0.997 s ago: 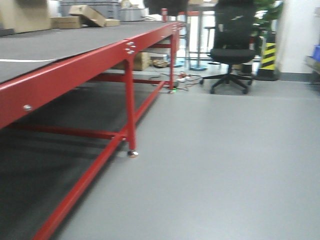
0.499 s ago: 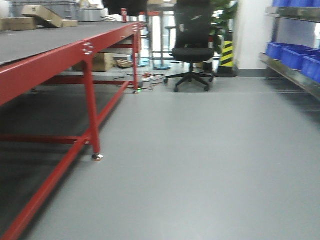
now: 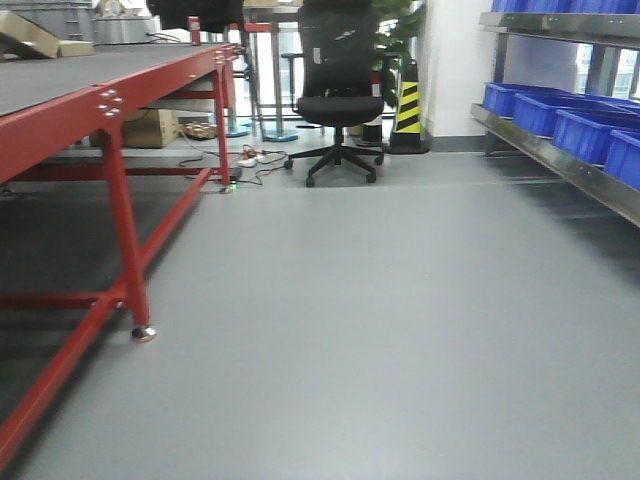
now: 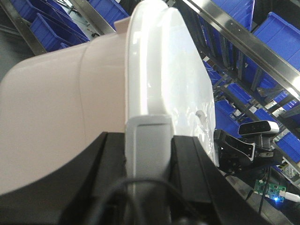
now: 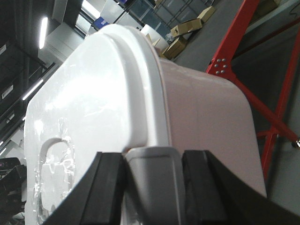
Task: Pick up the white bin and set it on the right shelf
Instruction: 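Hold the bin and drive toward the steel shelf of blue crates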
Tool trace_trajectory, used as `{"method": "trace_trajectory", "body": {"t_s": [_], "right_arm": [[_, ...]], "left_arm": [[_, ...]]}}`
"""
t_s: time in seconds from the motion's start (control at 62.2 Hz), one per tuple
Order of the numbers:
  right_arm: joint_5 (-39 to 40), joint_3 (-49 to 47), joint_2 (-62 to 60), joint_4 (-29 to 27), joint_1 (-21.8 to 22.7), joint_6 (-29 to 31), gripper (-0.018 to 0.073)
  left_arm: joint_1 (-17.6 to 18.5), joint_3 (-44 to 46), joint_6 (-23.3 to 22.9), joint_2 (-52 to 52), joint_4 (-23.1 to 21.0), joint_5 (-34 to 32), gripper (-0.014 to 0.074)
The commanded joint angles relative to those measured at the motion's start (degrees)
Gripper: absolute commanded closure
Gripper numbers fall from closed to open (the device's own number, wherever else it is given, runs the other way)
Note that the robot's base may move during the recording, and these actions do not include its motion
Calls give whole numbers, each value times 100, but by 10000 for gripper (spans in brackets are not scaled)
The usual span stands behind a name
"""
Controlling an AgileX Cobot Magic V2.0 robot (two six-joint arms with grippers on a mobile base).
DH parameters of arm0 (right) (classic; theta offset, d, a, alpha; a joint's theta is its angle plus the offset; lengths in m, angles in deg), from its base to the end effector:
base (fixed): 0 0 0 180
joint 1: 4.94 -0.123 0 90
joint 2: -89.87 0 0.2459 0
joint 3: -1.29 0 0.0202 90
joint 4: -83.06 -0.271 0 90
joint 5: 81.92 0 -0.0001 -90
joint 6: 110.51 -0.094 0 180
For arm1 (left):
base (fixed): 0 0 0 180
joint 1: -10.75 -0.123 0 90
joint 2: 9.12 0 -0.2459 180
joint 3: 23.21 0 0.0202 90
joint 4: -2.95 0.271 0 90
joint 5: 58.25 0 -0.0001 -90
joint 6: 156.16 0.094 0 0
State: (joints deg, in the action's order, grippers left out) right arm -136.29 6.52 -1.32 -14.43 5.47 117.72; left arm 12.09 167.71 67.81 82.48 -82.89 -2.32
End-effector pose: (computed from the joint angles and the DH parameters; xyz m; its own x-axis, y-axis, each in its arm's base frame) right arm 0.3303 0.0164 0.3760 -0.4918 0.5804 -0.6490 -0.4829 0.4384 0.7580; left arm 0.3219 -0.0853 0.4356 -0.4795 -0.3406 -0.8087 0.6893 0.4241 -0.5874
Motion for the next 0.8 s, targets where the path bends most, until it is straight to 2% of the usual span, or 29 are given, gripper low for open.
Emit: {"method": "trace_trajectory", "body": {"t_s": [0.0, 0.788], "right_arm": [[-1227, -205, -281, -410, -261, 89, 506], [-1213, -205, -281, -410, -261, 89, 506]], "left_arm": [[393, 192, 105, -257, -611, 1874, 713], [393, 192, 105, -257, -611, 1874, 713]]}}
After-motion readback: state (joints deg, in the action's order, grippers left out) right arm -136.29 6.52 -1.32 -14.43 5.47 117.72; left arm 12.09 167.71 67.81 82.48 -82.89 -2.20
